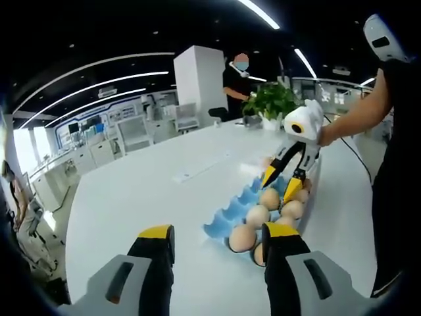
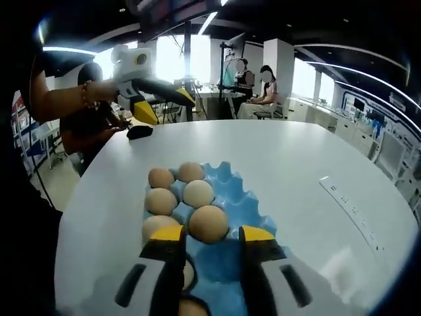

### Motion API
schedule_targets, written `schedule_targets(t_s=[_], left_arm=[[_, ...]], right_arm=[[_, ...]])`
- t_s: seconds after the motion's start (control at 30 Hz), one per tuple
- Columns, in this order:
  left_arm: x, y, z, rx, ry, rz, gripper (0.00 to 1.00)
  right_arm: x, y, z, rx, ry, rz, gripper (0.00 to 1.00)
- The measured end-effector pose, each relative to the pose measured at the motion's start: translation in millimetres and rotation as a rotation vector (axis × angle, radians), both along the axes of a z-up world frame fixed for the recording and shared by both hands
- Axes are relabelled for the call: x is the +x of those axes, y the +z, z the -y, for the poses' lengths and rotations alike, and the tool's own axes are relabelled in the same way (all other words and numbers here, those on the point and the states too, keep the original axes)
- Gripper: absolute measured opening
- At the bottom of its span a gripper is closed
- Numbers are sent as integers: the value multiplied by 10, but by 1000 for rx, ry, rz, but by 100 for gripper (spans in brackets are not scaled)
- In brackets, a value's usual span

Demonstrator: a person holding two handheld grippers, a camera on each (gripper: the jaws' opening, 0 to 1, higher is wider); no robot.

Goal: Place the egg into an empty slot of the egg tray after lifting it from the table, then release the egg inside the slot.

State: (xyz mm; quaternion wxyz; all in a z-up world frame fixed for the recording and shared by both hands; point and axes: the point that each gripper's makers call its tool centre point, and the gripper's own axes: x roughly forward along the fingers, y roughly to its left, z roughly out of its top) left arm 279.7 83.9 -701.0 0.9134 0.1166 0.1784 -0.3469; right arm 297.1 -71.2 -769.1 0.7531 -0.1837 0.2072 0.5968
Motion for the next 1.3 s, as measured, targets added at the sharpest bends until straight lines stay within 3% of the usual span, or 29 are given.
schedule_targets(t_s=[1.03,1.3], left_arm=[[5,19,35,2,-6,2,53],[16,36,22,1,-2,8,53]], right_arm=[[92,112,738,33,-168,6,31],[111,106,1073,15,-229,9,31]])
